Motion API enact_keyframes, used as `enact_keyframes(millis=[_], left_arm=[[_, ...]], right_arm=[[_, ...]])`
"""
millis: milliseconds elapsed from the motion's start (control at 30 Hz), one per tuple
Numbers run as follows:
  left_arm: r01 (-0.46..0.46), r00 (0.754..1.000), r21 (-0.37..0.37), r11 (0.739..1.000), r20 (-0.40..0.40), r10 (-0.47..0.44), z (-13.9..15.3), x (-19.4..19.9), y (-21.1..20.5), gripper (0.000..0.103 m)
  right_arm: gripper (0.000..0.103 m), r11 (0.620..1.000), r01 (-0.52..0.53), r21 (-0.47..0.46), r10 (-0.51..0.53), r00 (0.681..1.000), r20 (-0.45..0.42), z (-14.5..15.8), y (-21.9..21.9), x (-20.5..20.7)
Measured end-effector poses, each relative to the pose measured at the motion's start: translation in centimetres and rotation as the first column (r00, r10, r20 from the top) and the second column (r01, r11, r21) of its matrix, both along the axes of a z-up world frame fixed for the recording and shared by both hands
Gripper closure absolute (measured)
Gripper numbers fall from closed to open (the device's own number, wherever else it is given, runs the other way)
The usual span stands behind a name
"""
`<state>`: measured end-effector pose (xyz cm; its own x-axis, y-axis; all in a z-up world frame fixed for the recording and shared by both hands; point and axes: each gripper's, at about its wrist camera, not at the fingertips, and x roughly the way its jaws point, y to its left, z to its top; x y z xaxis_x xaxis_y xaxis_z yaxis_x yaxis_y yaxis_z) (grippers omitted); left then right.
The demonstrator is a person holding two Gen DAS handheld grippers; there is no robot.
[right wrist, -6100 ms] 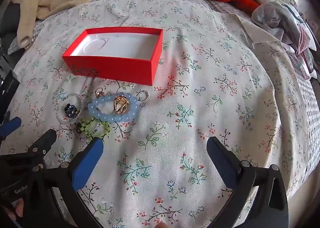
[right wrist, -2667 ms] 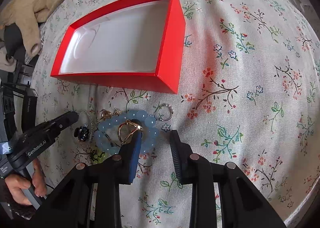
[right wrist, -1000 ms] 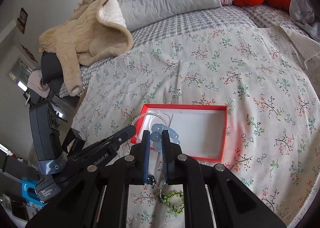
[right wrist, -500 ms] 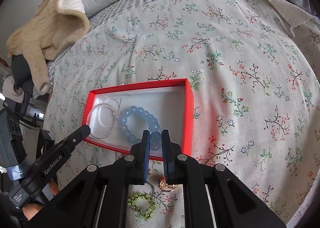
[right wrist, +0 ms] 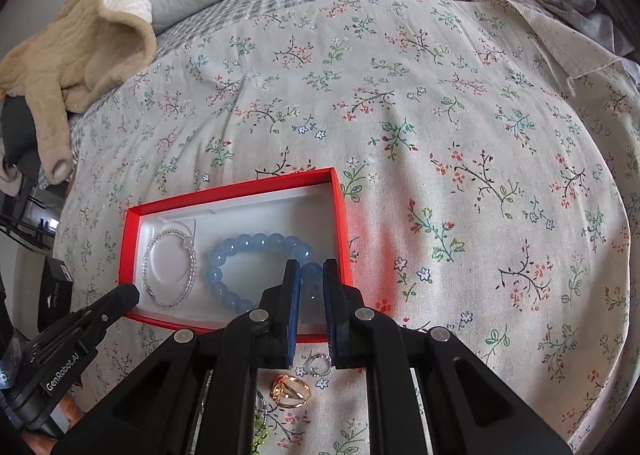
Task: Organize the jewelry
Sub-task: 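Carry both bracelets into the red Ace box and open both tools, then grasp the black hair clip with the left tool while the right tool grasps the gold ring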
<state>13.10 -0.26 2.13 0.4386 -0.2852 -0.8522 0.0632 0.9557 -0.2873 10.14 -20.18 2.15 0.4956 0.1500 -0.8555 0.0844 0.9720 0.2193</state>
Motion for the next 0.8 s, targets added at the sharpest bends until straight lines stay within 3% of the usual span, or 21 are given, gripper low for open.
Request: enact_keyframes(millis=[67, 133, 200, 267, 567, 633, 700, 800], left_arm=[[0.009, 1.0, -0.001, 1.0, 0.004, -0.009, 0.4, -0.4, -0.2, 0.098], [0.023, 1.0, -0.003, 1.0, 0.014, -0.023, 0.8, -1.2, -0.3, 0.08], [0.008, 0.999, 0.002, 1.0, 0.042, -0.008, 1.5, -2.4, -0.1, 0.06], [-0.002, 0.999, 0.008, 1.0, 0.053, 0.001, 1.6, -3.6, -0.1, 0.052], [-0.075, 0.995, 0.123, 0.99, 0.074, 0.066, 0.6, -8.6, -0.1, 0.026], [-0.102, 0.992, 0.141, 0.985, 0.091, 0.089, 0.3, -9.5, 0.2, 0.024], [-0.117, 0.989, 0.154, 0.981, 0.108, 0.101, 0.0, -10.2, 0.5, 0.024], [-0.133, 0.987, 0.158, 0.978, 0.112, 0.116, -0.8, -11.0, 0.9, 0.024]], right_arm=[[0.089, 0.999, -0.027, 0.03, 0.026, 1.0, 0.011, 0.7, 0.1, -0.5], [0.083, 0.997, -0.07, 0.036, 0.069, 0.997, 0.03, 1.6, 0.4, -1.4], [0.067, 0.994, -0.105, 0.015, 0.105, 0.993, 0.049, 2.5, 0.7, -2.7], [0.065, 0.99, -0.138, 0.002, 0.138, 0.989, 0.056, 2.9, 0.8, -3.8], [0.064, 0.987, -0.16, -0.005, 0.16, 0.987, 0.014, 2.1, -1.6, -7.7], [0.059, 0.985, -0.171, -0.005, 0.171, 0.985, 0.006, 2.1, -1.7, -8.2], [0.046, 0.984, -0.176, 0.003, 0.176, 0.984, 0.009, 2.3, -1.5, -8.6], [0.046, 0.984, -0.178, 0.013, 0.178, 0.984, 0.009, 2.3, -1.3, -9.1]])
